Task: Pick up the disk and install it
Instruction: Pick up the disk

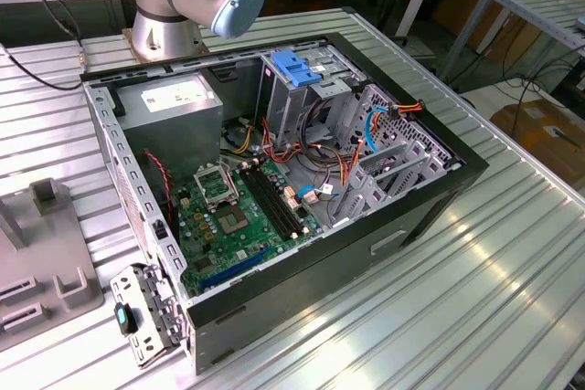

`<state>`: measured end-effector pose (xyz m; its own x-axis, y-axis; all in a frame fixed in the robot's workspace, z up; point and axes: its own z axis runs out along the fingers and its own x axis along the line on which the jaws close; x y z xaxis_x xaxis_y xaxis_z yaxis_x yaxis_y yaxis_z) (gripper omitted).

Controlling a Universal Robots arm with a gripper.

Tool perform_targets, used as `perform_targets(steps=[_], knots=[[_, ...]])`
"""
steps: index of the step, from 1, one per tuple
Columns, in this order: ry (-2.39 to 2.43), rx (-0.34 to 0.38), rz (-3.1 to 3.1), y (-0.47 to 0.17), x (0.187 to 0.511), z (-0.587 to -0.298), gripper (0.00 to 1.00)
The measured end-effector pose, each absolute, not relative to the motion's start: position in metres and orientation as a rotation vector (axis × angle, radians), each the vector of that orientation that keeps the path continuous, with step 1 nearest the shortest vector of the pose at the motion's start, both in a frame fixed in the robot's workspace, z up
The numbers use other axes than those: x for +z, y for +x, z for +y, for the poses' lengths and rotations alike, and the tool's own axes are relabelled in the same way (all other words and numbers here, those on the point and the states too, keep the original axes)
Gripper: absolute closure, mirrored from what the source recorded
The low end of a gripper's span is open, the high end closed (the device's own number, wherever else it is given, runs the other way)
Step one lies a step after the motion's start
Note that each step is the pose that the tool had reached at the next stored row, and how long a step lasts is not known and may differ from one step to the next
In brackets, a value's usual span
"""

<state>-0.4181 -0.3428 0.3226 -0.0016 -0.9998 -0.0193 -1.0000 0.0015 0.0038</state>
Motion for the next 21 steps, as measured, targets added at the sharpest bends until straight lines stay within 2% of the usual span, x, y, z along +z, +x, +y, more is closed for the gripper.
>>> perform_targets(steps=[11, 21], knots=[[-2.216, 0.017, 2.219, -0.418, 0.351, -0.343, 0.65], [-2.216, 0.016, 2.22, -0.418, 0.351, -0.343, 0.65]])
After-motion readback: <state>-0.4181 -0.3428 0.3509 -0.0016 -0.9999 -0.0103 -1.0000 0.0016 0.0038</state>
